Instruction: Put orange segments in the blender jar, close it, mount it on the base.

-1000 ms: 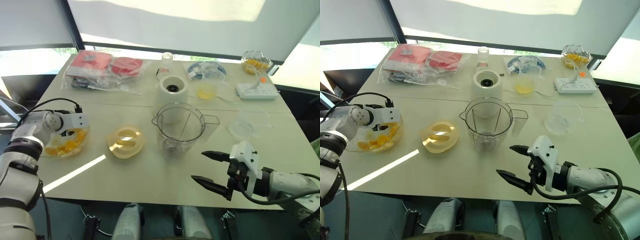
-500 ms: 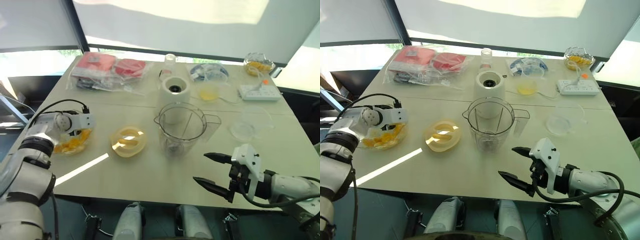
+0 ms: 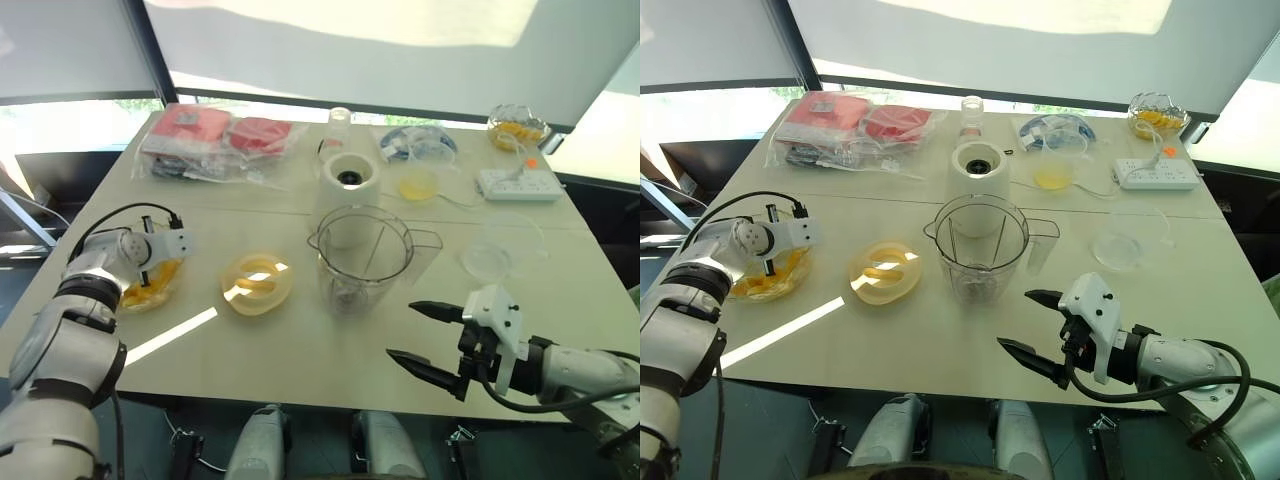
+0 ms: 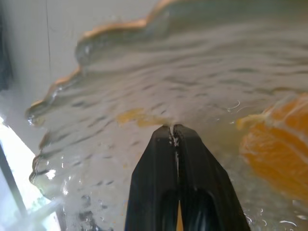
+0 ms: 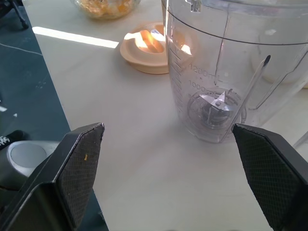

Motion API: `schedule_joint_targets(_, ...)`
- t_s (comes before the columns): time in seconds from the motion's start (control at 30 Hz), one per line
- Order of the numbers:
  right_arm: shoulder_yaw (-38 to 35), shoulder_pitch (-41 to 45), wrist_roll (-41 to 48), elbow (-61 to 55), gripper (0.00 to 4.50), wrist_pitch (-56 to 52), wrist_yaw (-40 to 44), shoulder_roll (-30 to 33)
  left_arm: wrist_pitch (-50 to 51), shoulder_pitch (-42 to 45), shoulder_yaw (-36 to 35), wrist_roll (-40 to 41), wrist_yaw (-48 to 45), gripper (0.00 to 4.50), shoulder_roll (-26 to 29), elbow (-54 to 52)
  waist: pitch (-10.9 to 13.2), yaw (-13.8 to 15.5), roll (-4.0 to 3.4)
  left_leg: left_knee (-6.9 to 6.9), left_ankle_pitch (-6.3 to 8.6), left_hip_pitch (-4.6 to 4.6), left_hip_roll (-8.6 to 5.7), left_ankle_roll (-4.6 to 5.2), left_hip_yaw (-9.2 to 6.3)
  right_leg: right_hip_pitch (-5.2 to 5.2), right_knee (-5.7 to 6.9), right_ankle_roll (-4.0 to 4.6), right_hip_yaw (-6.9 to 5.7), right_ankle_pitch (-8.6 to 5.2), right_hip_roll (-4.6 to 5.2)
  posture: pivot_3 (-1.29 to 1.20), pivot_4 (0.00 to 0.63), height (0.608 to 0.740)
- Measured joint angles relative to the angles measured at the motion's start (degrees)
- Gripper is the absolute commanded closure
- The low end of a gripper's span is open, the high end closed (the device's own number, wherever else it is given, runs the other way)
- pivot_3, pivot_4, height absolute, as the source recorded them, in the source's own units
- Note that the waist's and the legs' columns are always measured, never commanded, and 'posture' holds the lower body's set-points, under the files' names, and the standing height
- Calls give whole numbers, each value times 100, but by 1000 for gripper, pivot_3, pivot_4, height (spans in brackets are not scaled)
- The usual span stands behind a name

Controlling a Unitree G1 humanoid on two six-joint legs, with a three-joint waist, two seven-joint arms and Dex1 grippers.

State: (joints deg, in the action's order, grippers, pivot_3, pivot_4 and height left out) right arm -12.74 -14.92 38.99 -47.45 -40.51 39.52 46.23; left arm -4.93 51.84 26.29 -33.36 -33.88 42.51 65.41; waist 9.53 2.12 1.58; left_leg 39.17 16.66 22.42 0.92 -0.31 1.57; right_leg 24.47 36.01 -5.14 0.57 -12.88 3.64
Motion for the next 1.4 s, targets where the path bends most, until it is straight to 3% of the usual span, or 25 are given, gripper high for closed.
schedule_joint_targets(0.1, 9, 24, -11, 4, 0, 4, 1, -2, 63, -15, -1, -4, 5, 4439, 2, -13, 0, -1, 1, 0, 0, 0, 0, 0, 0, 0, 0, 0, 0, 0, 0, 0, 150, 740)
schedule_joint_targets(0.17, 14, 30, -23, 9, 0, 10, 4, -3, 100, -28, -1, -24, 4, 3889, 17, -52, 1, -1, 2, 0, 0, 0, 0, 0, -1, 0, 0, 0, 0, 0, 0, 0, 150, 740)
schedule_joint_targets(0.23, 52, 34, -52, 32, 0, 33, 8, -5, 174, -38, -4, -40, -3, 3069, 94, -153, 3, -4, 4, -1, 0, 0, 1, 0, -1, 1, 0, 1, 0, 0, 0, 0, 150, 740)
schedule_joint_targets(0.37, 109, 111, -58, 53, 0, 49, 9, -12, 563, -191, -91, -9, -228, 986, 295, -767, 4, -17, 6, -1, 0, 0, 4, 0, -1, 3, 0, 1, 0, -1, 0, 0, 150, 740)
schedule_joint_targets(0.57, 95, 201, -43, 133, 0, 67, 82, 18, 2109, -799, -989, 700, -1242, 986, 623, -2962, 8, -1, 10, -1, 0, 4, 16, 0, -6, 4, -1, 3, 1, -1, 5, 0, 150, 740)
schedule_joint_targets(0.7, -344, 303, 312, 330, 0, -126, 297, 263, 3482, -1102, -1628, 1317, -2182, 986, 1079, -4657, 12, -51, 10, -2, 3, 0, 15, 4, -4, 7, -4, 3, 16, -1, 6, 0, 150, 740)
schedule_joint_targets(0.93, -662, 322, 645, 542, 0, -358, 690, 623, 5566, -1586, -1895, 2105, -3096, 986, 1463, -5715, 14, -154, 9, -3, 4, -3, 7, 7, -10, 8, 3, 2, 13, -3, -9, 0, 150, 740)
schedule_joint_targets(1.07, -870, 303, 799, 656, 0, -491, 938, 822, 7094, -1574, -1990, 2429, -2842, 986, 1246, -5880, 20, -149, 14, -3, 4, -3, 4, 7, -13, 8, 2, -1, 16, -4, -7, 0, 150, 740)
schedule_joint_targets(1.17, -1093, 392, 1039, 679, 0, -623, 1033, 930, 7694, -1578, -2065, 2547, -2355, 986, 1005, -5911, 30, -146, 31, -3, 4, -1, 5, 7, -16, 8, 1, -2, 15, -4, -8, 0, 150, 740)
schedule_joint_targets(1.4, -1396, 467, 1596, 611, 0, -988, 1055, 1136, 8108, -1620, -2388, 2712, -1211, 986, 420, -5838, 35, -143, 40, -3, 4, -1, 6, 7, -19, 8, 2, -4, 16, -4, -3, 0, 150, 740)
